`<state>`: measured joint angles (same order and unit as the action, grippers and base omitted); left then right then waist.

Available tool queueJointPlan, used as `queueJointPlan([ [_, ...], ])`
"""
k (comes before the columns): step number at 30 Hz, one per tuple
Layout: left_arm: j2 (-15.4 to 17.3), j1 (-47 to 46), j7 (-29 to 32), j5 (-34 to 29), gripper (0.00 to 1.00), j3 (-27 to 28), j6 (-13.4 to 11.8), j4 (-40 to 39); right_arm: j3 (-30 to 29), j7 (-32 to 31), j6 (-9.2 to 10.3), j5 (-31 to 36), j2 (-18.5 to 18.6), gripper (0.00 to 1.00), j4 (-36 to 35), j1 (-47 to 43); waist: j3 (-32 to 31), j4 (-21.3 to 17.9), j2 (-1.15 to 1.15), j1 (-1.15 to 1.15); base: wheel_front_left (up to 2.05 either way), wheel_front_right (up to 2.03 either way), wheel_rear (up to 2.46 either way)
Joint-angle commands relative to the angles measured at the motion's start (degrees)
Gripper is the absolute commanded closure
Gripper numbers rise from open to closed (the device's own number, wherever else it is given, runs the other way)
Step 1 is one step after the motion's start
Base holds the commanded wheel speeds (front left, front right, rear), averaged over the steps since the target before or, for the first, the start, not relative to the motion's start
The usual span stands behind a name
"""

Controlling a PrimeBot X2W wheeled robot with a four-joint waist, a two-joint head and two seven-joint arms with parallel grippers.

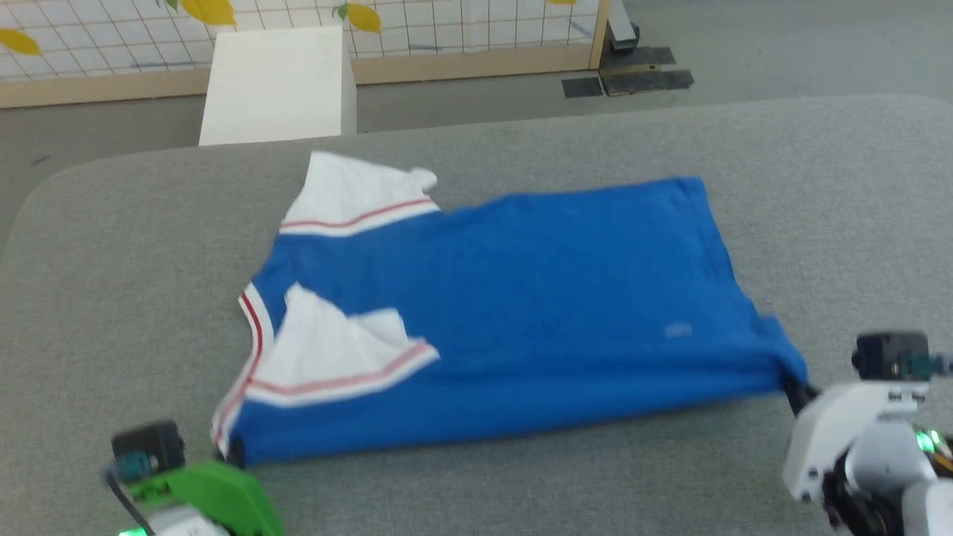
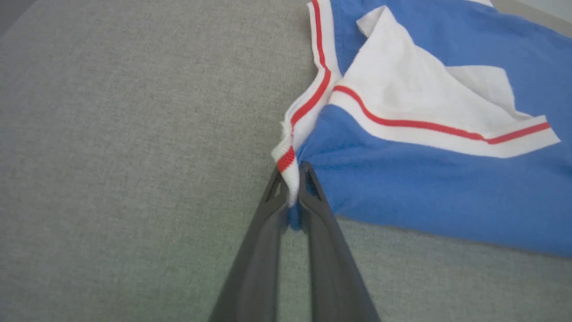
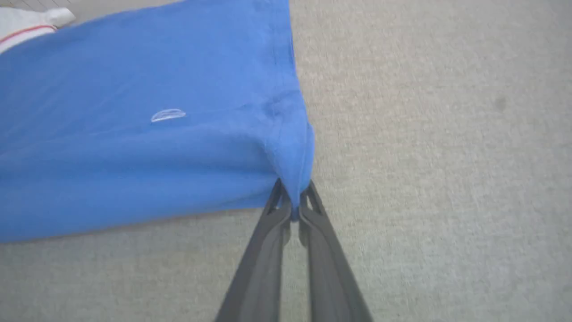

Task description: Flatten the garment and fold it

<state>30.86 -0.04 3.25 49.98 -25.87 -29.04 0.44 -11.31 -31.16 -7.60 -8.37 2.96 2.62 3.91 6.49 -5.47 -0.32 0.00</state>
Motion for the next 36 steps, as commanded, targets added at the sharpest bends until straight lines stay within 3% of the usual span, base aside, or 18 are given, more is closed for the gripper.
queueJointPlan([
  [1,0.83,2.52,1.06,0.85,1.0,-0.19,-1.03,-1.03,-0.61,-1.88,0.11,0.61,0.53,1.0,-0.96,-2.34,-0.29,0.44,0.32,0.0,0.0,0.0,0.0],
  [8,1.37,7.26,7.61,3.25,1.0,-3.77,-1.77,-1.59,-1.87,-10.73,0.11,2.79,0.57,1.0,-1.39,-9.84,-0.11,1.49,0.32,0.0,0.0,0.0,0.0],
  [20,-0.16,6.11,10.36,4.76,1.0,-6.01,0.71,2.86,-0.84,-5.68,0.11,-0.5,-0.04,1.0,7.06,-10.08,0.2,1.54,0.32,0.0,0.0,0.0,0.0],
  [21,-0.36,6.03,9.66,4.88,0.51,-5.56,0.86,2.66,-0.78,-4.42,0.11,-1.14,-0.05,0.89,7.13,-9.99,0.04,1.57,0.32,0.0,0.0,0.0,0.0],
  [22,-0.51,5.95,9.08,4.91,0.0,-5.24,0.99,2.25,-0.66,-3.34,0.11,-1.69,-0.06,0.54,6.96,-9.94,-0.11,1.6,0.32,0.0,0.0,0.0,0.0],
  [23,-0.45,5.86,8.27,4.78,0.0,-4.9,1.33,1.73,-0.65,-1.82,0.11,-2.37,-0.06,0.0,6.48,-9.91,-0.35,1.6,0.32,0.0,0.0,0.0,0.0],
  [30,2.3,2.08,-0.58,-0.78,0.0,-2.89,4.82,-3.41,-0.99,12.99,0.11,-5.38,-0.07,0.0,0.62,-9.6,-1.0,1.12,0.32,0.0,0.0,0.0,0.0],
  [36,5.07,-9.02,-8.37,-8.57,0.0,-2.19,10.06,-2.86,1.71,28.79,0.11,-3.38,0.43,0.0,-2.29,-6.54,1.84,-0.4,0.32,0.0,0.0,0.0,0.0],
])
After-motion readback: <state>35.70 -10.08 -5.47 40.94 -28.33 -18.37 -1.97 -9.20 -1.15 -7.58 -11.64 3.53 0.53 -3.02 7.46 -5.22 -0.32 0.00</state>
